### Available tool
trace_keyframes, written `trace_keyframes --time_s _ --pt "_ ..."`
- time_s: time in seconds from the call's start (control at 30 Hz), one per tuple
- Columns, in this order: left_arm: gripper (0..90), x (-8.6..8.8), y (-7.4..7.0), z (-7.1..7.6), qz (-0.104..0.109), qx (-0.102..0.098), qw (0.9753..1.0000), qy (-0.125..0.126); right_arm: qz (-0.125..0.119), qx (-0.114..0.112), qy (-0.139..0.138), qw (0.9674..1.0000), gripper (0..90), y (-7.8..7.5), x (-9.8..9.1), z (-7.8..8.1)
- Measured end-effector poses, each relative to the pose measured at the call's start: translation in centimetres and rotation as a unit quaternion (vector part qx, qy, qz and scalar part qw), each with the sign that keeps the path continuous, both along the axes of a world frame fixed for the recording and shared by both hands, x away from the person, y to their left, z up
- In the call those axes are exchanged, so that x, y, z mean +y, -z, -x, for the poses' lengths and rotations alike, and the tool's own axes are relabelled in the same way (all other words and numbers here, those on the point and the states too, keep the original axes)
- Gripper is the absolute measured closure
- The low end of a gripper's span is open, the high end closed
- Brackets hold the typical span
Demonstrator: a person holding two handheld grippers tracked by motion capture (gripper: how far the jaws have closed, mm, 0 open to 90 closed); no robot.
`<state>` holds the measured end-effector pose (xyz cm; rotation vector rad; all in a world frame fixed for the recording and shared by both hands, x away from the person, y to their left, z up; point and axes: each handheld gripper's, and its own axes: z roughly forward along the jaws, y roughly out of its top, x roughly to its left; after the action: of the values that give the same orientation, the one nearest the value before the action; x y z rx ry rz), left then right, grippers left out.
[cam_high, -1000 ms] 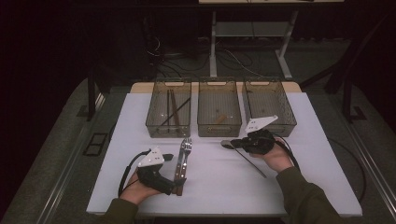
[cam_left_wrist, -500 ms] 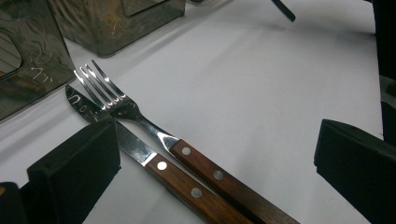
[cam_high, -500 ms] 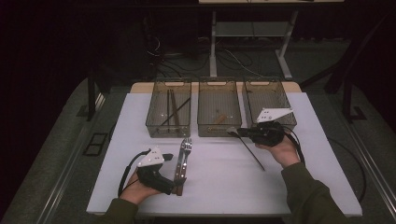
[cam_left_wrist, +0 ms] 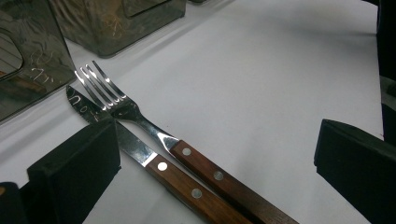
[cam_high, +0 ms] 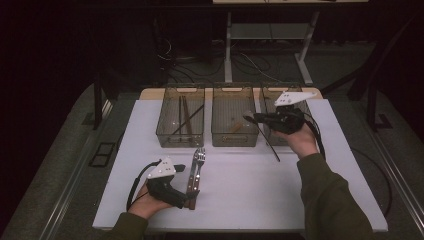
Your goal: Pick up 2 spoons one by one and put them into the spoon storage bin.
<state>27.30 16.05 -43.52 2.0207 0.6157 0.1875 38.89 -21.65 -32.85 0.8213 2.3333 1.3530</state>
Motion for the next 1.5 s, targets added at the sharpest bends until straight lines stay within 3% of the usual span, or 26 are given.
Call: trace_keyframes --time_s 0.33,0.5,0.87,1.0,1.5 --pt "0.0 0.0 0.0 0.0 0.006 -0.001 1.0000 -0.002 -0.001 -0.021 0.040 0.9990 89.3 -3.9 1.4 -3.9" --pt "0.0 0.0 -0.1 -0.1 0.006 -0.001 1.0000 -0.001 -0.011 -0.024 0.065 0.9975 89.3 -4.3 2.3 -6.1" --pt "0.0 0.1 -0.2 -0.1 0.005 -0.004 1.0000 0.002 -0.021 -0.019 0.097 0.9949 89.3 -3.0 4.8 -8.9" --pt "0.0 0.1 -0.2 -0.1 0.009 -0.005 0.9999 0.002 -0.014 -0.014 0.103 0.9945 89.3 -2.4 5.8 -9.7" --pt "0.0 0.1 -0.2 -0.1 0.008 -0.007 0.9999 0.004 0.016 0.025 0.135 0.9904 89.2 1.3 5.8 -10.8"
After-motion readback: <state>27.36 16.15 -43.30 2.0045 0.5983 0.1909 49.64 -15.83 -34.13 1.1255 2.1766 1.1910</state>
